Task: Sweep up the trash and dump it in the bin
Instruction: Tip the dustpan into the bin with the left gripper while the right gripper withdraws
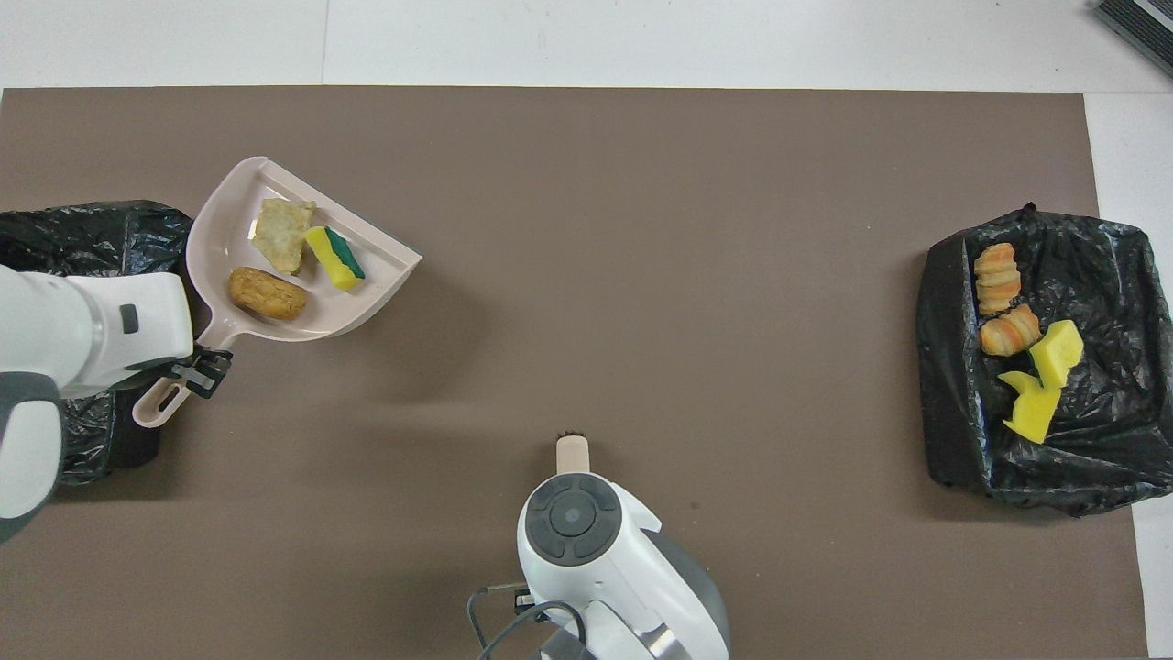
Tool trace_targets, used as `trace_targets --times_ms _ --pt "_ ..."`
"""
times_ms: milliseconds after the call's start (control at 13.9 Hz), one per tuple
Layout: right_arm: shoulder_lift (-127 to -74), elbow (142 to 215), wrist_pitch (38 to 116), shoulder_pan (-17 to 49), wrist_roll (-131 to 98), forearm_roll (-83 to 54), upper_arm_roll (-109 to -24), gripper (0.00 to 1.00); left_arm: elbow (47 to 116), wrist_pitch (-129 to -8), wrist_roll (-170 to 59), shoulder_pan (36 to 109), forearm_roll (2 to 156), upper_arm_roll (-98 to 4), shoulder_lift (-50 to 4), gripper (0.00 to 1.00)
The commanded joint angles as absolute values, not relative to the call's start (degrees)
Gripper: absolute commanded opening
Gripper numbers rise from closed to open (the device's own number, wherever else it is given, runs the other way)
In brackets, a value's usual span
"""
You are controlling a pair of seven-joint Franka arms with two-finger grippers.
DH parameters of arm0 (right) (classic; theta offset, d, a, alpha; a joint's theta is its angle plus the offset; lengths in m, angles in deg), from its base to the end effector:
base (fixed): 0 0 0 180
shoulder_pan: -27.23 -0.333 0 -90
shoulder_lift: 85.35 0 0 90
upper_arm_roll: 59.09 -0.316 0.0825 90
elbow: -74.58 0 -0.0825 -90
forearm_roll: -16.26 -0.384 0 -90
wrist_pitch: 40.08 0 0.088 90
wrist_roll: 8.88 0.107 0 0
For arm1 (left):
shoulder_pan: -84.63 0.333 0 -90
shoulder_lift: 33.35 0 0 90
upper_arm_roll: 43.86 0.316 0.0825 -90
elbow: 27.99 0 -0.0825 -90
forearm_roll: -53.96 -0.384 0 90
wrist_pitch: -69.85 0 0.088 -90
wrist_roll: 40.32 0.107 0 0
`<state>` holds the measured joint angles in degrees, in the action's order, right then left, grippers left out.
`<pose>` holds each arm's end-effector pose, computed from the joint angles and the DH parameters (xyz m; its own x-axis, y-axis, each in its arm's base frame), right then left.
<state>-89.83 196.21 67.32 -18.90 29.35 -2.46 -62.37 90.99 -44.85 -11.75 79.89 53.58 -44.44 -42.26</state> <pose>0.3182 0.4084 0.3558 0.9041 0.0413 -0.4253 0.0454 -0.9990 -0.0004 0.5157 -0.0478 0.5041 0.8260 -0.5597 0.0671 -0.5578 -0.8287 -0.0454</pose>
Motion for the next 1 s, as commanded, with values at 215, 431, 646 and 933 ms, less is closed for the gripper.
trace_targets --times_ms 215,431,646,933 --pt "-92.47 196.22 71.89 -20.84 31.02 -2.02 -62.34 0.00 84.53 -39.59 -11.93 90.41 54.84 -44.83 -39.86 0.00" --pt "-92.64 195.61 70.41 -20.76 31.90 -1.58 -62.34 0.23 77.15 -32.56 -11.76 99.09 55.10 -44.83 -36.09 0.00" --pt "-92.99 195.16 70.31 -20.76 32.16 -1.32 -62.34 0.62 76.34 -31.85 -1.61 104.83 54.40 -44.39 -35.90 0.00" --pt "-93.26 191.66 67.69 -19.88 32.08 0.00 -62.17 1.00 72.22 -30.88 7.22 108.44 46.52 -42.37 -32.13 0.00"
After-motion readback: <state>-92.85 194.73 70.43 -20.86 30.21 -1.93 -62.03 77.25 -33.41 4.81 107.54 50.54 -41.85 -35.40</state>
